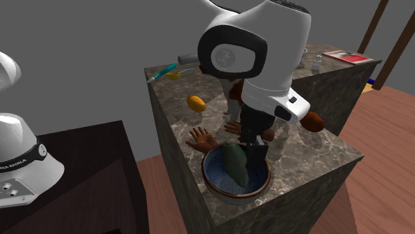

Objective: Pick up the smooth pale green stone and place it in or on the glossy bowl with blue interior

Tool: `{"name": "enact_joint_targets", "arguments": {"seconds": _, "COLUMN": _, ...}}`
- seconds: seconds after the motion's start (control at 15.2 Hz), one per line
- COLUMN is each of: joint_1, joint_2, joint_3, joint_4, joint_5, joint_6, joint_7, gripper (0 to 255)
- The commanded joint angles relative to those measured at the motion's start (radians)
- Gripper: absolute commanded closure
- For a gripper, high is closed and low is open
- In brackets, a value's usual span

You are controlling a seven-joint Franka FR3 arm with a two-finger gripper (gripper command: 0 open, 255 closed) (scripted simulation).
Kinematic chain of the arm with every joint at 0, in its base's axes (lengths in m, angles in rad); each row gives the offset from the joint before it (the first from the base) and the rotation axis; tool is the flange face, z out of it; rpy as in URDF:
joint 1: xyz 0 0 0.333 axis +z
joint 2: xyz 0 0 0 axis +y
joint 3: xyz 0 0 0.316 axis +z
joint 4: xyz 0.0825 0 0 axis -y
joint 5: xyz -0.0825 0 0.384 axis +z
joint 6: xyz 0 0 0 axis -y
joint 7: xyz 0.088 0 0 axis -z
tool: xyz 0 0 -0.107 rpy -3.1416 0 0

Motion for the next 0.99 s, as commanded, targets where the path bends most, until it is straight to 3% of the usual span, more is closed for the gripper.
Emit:
{"name": "enact_joint_targets", "arguments": {"seconds": 0.0, "joint_1": 0.0, "joint_2": 0.001, "joint_3": 0.0, "joint_4": 0.0, "joint_5": 0.0, "joint_6": 0.0, "joint_7": 0.0, "gripper": 0}}
{"name": "enact_joint_targets", "arguments": {"seconds": 0.13, "joint_1": 0.001, "joint_2": 0.002, "joint_3": 0.001, "joint_4": -0.001, "joint_5": 0.0, "joint_6": 0.002, "joint_7": 0.002, "gripper": 0}}
{"name": "enact_joint_targets", "arguments": {"seconds": 0.4, "joint_1": 0.001, "joint_2": -0.043, "joint_3": -0.005, "joint_4": 0.063, "joint_5": -0.009, "joint_6": -0.106, "joint_7": 0.008, "gripper": 0}}
{"name": "enact_joint_targets", "arguments": {"seconds": 0.92, "joint_1": 0.001, "joint_2": -0.043, "joint_3": -0.005, "joint_4": 0.063, "joint_5": -0.009, "joint_6": -0.106, "joint_7": 0.008, "gripper": 0}}
